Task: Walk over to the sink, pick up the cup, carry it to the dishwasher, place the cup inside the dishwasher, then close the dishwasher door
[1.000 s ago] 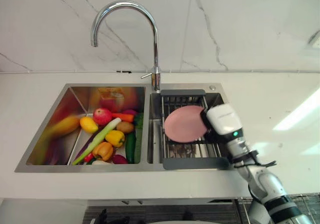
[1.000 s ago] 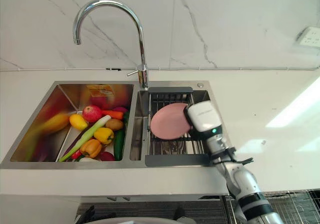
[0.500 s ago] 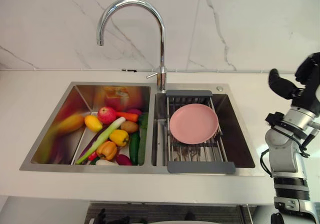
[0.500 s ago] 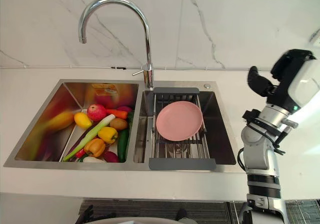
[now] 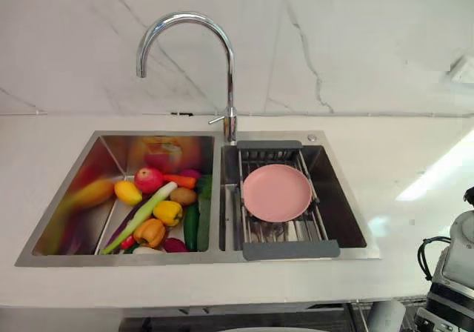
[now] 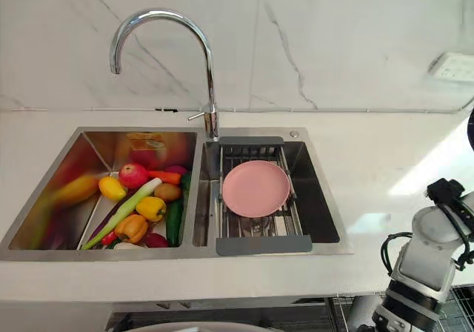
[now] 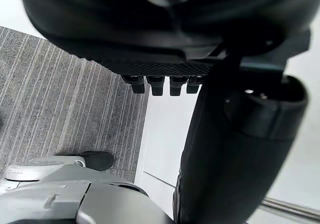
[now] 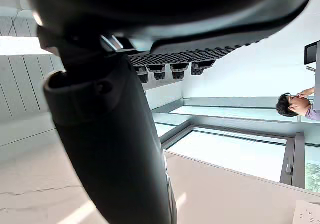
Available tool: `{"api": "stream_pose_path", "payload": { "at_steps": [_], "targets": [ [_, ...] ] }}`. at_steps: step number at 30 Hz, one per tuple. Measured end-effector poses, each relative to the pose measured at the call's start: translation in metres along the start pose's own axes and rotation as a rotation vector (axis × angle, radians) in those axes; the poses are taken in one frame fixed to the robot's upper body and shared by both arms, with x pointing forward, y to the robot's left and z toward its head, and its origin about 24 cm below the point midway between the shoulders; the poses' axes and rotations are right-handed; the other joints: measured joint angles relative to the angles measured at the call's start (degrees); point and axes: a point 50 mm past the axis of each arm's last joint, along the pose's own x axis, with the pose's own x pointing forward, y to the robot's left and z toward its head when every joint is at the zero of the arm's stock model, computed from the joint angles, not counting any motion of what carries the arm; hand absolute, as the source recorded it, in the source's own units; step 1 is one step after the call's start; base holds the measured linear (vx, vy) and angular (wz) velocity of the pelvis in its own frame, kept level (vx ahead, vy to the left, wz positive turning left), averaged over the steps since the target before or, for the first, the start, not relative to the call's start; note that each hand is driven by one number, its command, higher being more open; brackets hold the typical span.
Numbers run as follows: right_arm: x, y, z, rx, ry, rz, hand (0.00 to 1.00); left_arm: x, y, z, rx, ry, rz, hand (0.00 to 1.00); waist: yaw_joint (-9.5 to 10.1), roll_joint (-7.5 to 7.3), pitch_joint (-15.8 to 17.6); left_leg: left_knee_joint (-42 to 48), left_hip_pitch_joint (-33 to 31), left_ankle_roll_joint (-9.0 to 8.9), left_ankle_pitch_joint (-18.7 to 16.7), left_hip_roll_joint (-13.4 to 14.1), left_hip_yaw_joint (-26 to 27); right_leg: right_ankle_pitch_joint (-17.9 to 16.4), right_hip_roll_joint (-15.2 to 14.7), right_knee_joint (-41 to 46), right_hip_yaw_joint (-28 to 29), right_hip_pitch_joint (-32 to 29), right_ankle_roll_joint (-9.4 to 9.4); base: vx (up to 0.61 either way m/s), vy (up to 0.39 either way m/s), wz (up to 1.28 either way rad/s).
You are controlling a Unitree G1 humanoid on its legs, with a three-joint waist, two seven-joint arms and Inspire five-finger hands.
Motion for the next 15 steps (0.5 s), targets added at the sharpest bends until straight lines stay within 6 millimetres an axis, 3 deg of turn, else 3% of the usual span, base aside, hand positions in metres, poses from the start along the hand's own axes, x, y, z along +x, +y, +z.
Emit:
{"api": "stream_pose_path", "payload": {
  "at_steps": [6,11,15],
  "targets": [
    [-0.004,-0.002,-0.001,0.005,0.005,0.016,1.0,0.0,0.0,0.001,-0.005,-0.001,0.0,1.0,-0.05,0.01,-0.08,0.08,-0.41,-0.01,0.0,0.02,0.11,0.01,-0.02,0.01,0.19,-0.48,-0.01,0.0,0.0,0.0],
    [-0.029,-0.012,-0.007,0.167,0.117,0.032,1.0,0.002,0.0,0.003,-0.14,0.004,-0.008,1.0,-0.32,-0.18,-0.01,1.85,-2.24,-0.4,-1.63,0.17,-0.02,0.06,-0.44,0.09,-0.53,-0.94,0.01,-0.01,0.002,0.06],
    [-0.04,-0.014,0.001,0.243,0.116,0.098,1.0,0.0,-0.005,0.004,-0.283,-0.018,-0.014,1.0,-1.1,-0.01,0.06,5.56,-4.75,-0.49,-3.02,1.74,5.56,-0.65,-2.09,2.05,-2.6,-1.49,0.99,-0.01,0.042,0.36]
  ]
}}
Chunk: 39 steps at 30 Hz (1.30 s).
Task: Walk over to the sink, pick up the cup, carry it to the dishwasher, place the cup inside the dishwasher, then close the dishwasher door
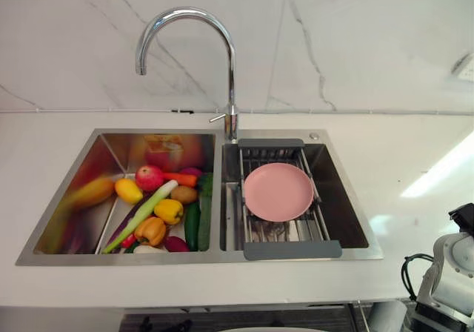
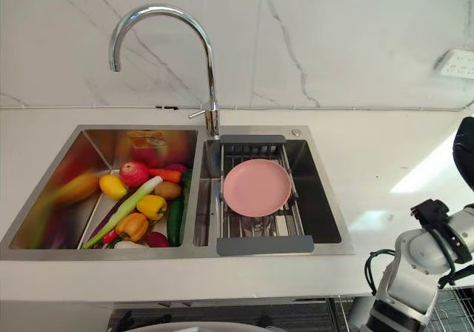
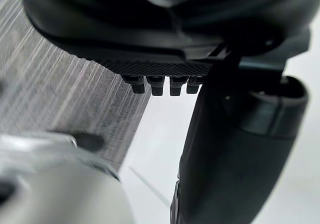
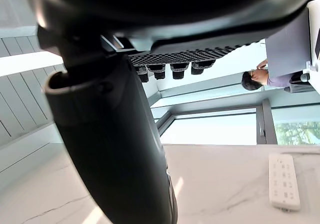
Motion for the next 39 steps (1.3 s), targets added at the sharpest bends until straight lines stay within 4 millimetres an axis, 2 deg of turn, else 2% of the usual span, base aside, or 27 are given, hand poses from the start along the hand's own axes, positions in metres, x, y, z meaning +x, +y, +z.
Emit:
{"api": "stream_pose_path", "payload": {
  "at_steps": [1,2,3,4,6,7,9,13,19,24,27,39],
  "targets": [
    [-0.002,0.003,0.001,0.004,-0.002,0.045,1.0,0.0,0.0,0.0,-0.008,-0.002,-0.001,1.0,-0.03,-0.04,0.02,-0.02,-0.11,0.0,-0.01,-0.02,-0.13,-0.04,-0.14,0.34,0.09,-0.11,0.05,-0.01,0.08,0.21],
    [-0.004,0.008,0.005,0.006,-0.015,0.149,1.0,0.001,0.002,0.002,-0.033,-0.009,0.001,1.0,-0.14,-0.07,0.06,-0.1,-0.2,-0.01,-0.01,-0.04,-0.18,-0.34,-0.5,0.91,0.28,-0.1,0.47,0.0,0.067,0.33],
    [-0.005,0.014,0.011,0.002,-0.042,0.274,1.0,0.001,0.004,0.004,-0.049,-0.016,0.006,1.0,-0.31,-0.88,0.45,-0.4,-0.16,-0.11,0.09,-0.04,0.31,-0.67,-0.91,1.09,0.27,0.11,0.93,0.01,0.056,0.36],
    [-0.005,0.018,0.015,-0.006,-0.067,0.342,1.0,0.002,0.005,0.005,-0.052,-0.018,0.007,1.0,-0.35,-0.82,0.46,-0.5,-0.15,-0.2,0.16,-0.04,0.71,-0.79,-1.09,1.09,0.24,0.22,1.09,0.01,0.036,0.29],
    [0.0,0.037,0.031,-0.099,-0.205,0.653,1.0,0.002,0.008,0.005,-0.034,-0.02,0.004,1.0,-0.34,-0.98,0.65,-1.24,-0.06,-0.09,0.83,-0.35,0.79,-0.93,-1.42,1.1,0.15,0.24,1.28,0.02,0.032,0.14],
    [0.0,0.042,0.035,-0.124,-0.24,0.733,1.0,0.002,0.009,0.005,-0.03,-0.02,0.006,1.0,-0.29,-0.76,0.51,-1.66,0.11,-0.47,1.27,-0.39,0.73,-0.93,-1.42,1.1,0.28,0.24,1.28,0.04,0.03,0.11],
    [-0.005,0.057,0.044,-0.229,-0.362,1.0,1.0,0.003,0.013,0.009,-0.02,-0.029,0.011,1.0,-0.19,-1.23,0.67,-2.93,0.52,-0.01,2.61,-0.44,0.24,-0.93,-1.26,1.06,0.4,0.25,1.29,0.07,0.009,0.13],
    [-0.026,0.068,0.04,-0.375,-0.426,1.329,1.0,0.004,0.017,0.013,0.016,-0.038,0.012,1.0,-0.05,-2.47,1.24,-3.3,1.28,-0.05,2.95,-0.37,-0.67,-0.94,-1.12,0.91,0.35,1.41,1.26,0.06,0.003,0.16],
    [-0.054,0.07,0.026,-0.599,-0.459,1.65,1.0,0.005,0.02,0.014,0.036,-0.041,0.014,1.0,-0.05,-4.54,1.68,-3.5,2.18,-0.14,2.87,-0.31,-0.92,-0.99,-1.06,0.91,0.45,2.52,1.31,-0.02,-0.007,0.03],
    [-0.073,0.059,0.021,-0.767,-0.501,1.823,1.0,0.005,0.028,0.018,0.076,-0.048,0.025,1.0,-0.48,-5.86,1.63,-4.42,2.81,-0.47,2.72,-1.23,-0.88,-2.87,-1.92,0.96,0.99,3.04,2.22,-0.07,-0.021,-0.01],
    [-0.078,0.053,0.018,-0.857,-0.529,1.864,1.0,0.003,0.033,0.016,0.076,-0.055,0.037,1.0,-1.3,-5.92,1.68,-4.92,3.22,-0.59,2.84,-1.2,-0.66,-3.05,-1.89,1.32,1.14,3.04,2.27,-0.04,-0.021,-0.01],
    [-0.082,0.051,0.02,-0.919,-0.665,1.814,1.0,0.002,0.037,0.016,0.101,-0.062,0.037,1.0,-1.84,-6.46,1.69,-5.47,3.63,-0.27,3.17,-1.21,0.32,-3.13,-1.8,1.6,2.2,2.28,2.36,0.0,-0.006,-0.03]
  ]
}}
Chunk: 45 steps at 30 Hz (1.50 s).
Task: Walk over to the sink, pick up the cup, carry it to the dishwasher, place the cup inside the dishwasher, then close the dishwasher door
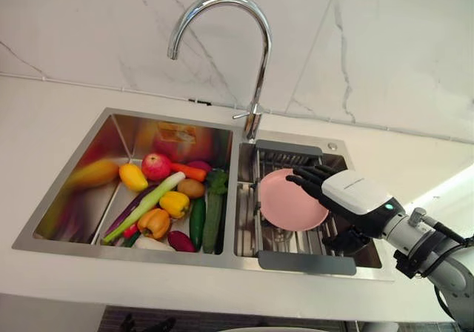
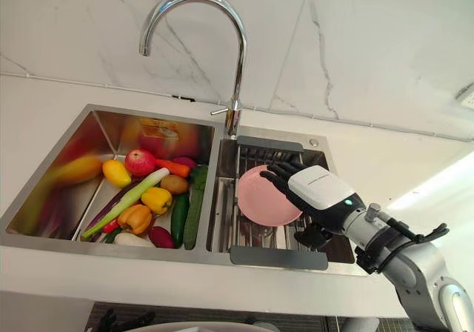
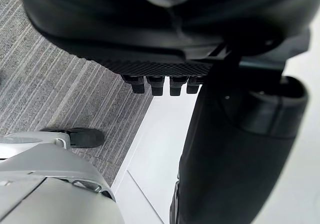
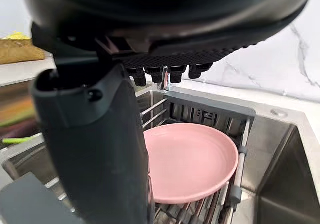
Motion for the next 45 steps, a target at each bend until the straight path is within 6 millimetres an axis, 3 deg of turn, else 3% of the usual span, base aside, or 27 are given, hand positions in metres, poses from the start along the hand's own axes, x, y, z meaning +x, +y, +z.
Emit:
{"api": "stream_pose_path", "payload": {
  "at_steps": [10,30,45],
  "targets": [
    [0.008,0.006,-0.005,-0.087,0.03,-0.011,1.0,0.0,-0.004,0.0,0.024,0.004,-0.017,1.0,0.3,-0.03,-0.07,-0.07,0.01,0.02,0.05,-0.01,-0.04,0.0,0.03,0.0,0.28,-0.1,-0.02,-0.02,-0.017,-0.01],
    [0.02,0.048,-0.011,0.021,0.07,0.152,1.0,0.001,-0.006,-0.002,0.028,0.029,-0.03,1.0,0.48,0.63,-1.08,-0.1,-1.11,0.13,0.66,-0.04,-1.68,-0.13,0.01,-0.01,-0.56,-0.38,-0.22,-0.02,-0.018,0.03],
    [0.022,0.057,-0.012,-0.004,0.087,0.193,1.0,0.001,-0.008,-0.001,0.09,0.037,-0.067,1.0,1.86,1.57,-1.51,-0.08,-1.71,0.06,1.66,-0.14,-2.7,-0.2,-0.19,0.08,-1.82,-0.24,-0.28,-0.04,-0.02,0.04]
  ]
}}
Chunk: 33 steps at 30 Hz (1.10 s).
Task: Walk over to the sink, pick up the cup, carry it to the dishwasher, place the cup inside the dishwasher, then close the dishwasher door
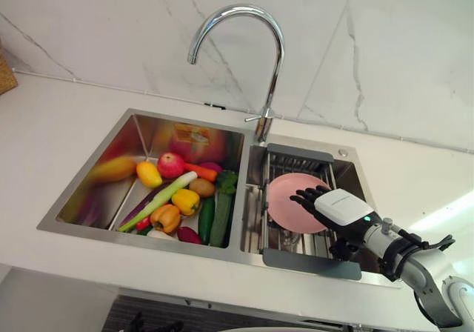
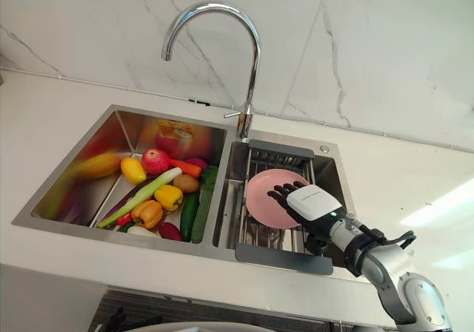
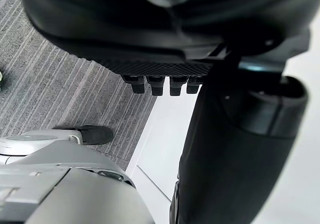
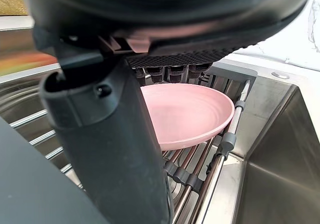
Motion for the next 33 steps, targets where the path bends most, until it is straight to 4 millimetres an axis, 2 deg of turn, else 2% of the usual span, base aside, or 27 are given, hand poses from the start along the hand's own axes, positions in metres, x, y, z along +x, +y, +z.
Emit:
{"api": "stream_pose_path", "payload": {
  "at_steps": [7,14,15,22,25,29,33],
  "targets": [
    [0.004,0.008,0.0,-0.041,0.018,0.015,1.0,0.0,-0.001,0.0,0.002,0.0,-0.008,1.0,0.07,0.2,-0.05,-0.01,-0.12,0.01,0.03,-0.02,-0.06,0.0,0.01,-0.05,-0.14,-0.02,0.0,0.0,0.0,0.0],
    [0.01,0.016,0.0,-0.095,0.044,0.009,1.0,0.0,-0.002,0.0,0.006,0.002,-0.011,1.0,0.33,1.18,0.13,-0.02,-0.15,0.0,0.04,-0.03,-0.15,0.0,0.0,-0.05,-0.19,-0.02,0.0,0.0,0.0,0.0],
    [0.01,0.017,0.0,-0.11,0.051,0.011,0.0,0.0,-0.002,0.0,0.006,0.002,-0.012,1.0,0.49,1.29,0.16,-0.02,-0.19,-0.01,0.06,-0.03,-0.19,0.0,0.0,-0.05,-0.24,-0.02,0.0,0.0,0.0,0.0],
    [0.011,0.022,-0.004,-0.153,0.075,-0.036,0.0,0.0,-0.002,-0.001,0.007,0.011,-0.012,1.0,0.89,1.39,0.2,-0.04,-0.35,0.07,0.2,-0.14,-0.69,0.0,-0.09,-0.05,-0.51,-0.03,0.01,0.0,0.0,0.0],
    [0.013,0.023,-0.005,-0.181,0.085,-0.107,0.0,0.0,-0.003,0.0,0.015,0.009,-0.017,1.0,0.88,1.56,0.24,-0.1,-0.44,0.16,0.36,-0.21,-0.9,0.0,-0.15,-0.04,-0.65,-0.03,0.01,0.0,0.0,0.02],
    [0.017,0.024,-0.011,-0.264,0.125,-0.224,0.0,0.0,-0.01,-0.002,0.023,0.012,-0.021,1.0,1.04,2.17,0.6,-0.33,-0.78,0.28,0.63,-0.33,-1.48,0.0,-0.27,-0.03,-1.23,-0.06,0.01,-0.01,-0.003,0.08],
    [0.02,0.018,-0.018,-0.309,0.166,-0.341,0.0,-0.002,-0.017,-0.005,0.007,0.018,-0.021,1.0,1.17,3.53,0.61,-0.33,-1.24,0.31,0.77,-0.34,-1.66,0.02,-0.26,-0.09,-1.58,-0.31,0.01,0.0,-0.005,0.04]
  ]
}}
